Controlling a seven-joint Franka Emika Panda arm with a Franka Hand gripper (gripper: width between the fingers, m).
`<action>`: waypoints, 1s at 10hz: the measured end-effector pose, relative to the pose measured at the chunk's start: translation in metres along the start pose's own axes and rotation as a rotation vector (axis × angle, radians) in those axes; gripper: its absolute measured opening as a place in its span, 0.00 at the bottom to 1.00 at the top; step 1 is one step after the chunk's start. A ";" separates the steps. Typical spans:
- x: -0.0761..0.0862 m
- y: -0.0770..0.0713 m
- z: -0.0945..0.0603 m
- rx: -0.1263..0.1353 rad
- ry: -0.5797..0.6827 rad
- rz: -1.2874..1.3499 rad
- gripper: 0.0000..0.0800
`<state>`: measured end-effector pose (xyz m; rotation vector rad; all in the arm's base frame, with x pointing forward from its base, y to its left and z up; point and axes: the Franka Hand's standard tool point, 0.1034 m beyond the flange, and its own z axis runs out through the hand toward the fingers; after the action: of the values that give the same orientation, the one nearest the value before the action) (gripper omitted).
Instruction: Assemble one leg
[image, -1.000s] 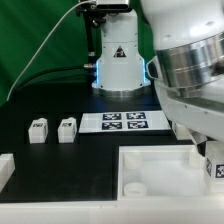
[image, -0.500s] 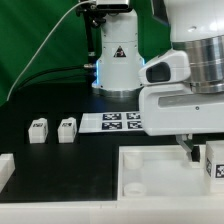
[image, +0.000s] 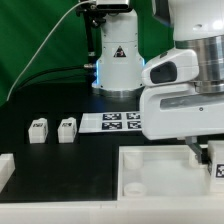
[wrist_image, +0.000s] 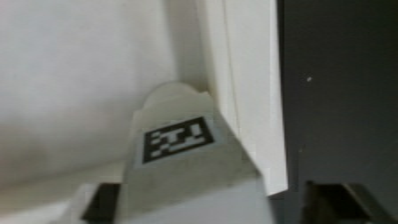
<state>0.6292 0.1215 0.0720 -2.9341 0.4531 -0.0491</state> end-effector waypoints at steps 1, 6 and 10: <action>0.001 0.005 0.000 -0.005 0.000 0.093 0.40; 0.002 0.011 0.001 0.054 -0.038 0.794 0.38; 0.000 0.010 0.003 0.093 -0.087 1.228 0.38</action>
Offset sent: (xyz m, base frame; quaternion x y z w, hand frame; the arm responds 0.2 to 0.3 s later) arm 0.0044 -0.0075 0.0114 0.0336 0.0128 0.4140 0.9096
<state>0.6266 0.1128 0.0674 -2.0708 1.9960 0.2026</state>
